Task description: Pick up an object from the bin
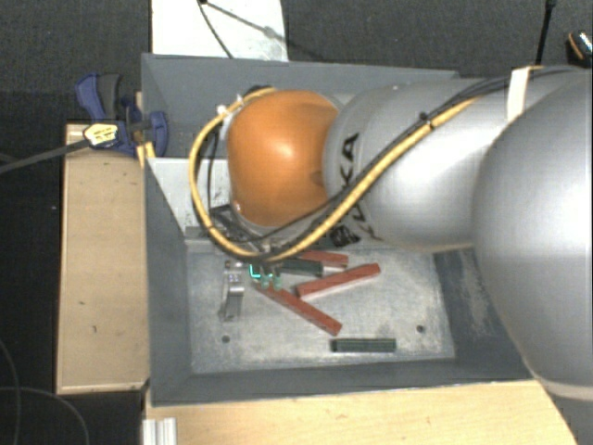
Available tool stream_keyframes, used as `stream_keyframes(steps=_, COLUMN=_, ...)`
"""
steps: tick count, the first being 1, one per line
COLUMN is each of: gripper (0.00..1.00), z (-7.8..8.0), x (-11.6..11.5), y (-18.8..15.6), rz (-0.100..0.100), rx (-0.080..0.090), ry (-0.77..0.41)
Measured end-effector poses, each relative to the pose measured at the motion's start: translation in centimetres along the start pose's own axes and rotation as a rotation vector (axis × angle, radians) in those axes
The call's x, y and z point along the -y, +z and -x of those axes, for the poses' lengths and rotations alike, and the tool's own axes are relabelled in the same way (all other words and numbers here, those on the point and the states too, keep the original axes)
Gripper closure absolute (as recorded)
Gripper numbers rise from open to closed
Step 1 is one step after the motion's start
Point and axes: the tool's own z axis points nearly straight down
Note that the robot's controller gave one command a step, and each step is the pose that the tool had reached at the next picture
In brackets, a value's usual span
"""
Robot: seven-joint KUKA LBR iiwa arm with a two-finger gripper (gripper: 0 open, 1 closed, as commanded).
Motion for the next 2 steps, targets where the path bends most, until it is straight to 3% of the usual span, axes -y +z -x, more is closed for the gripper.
stream_keyframes(steps=1, gripper=0.0, z=3.5, x=7.6, y=5.4, rz=-0.003, rx=0.003, ry=0.159)
stream_keyframes(steps=2, gripper=0.0, z=1.4, x=11.7, y=10.8, rz=-0.002, rx=0.003, ry=0.006)
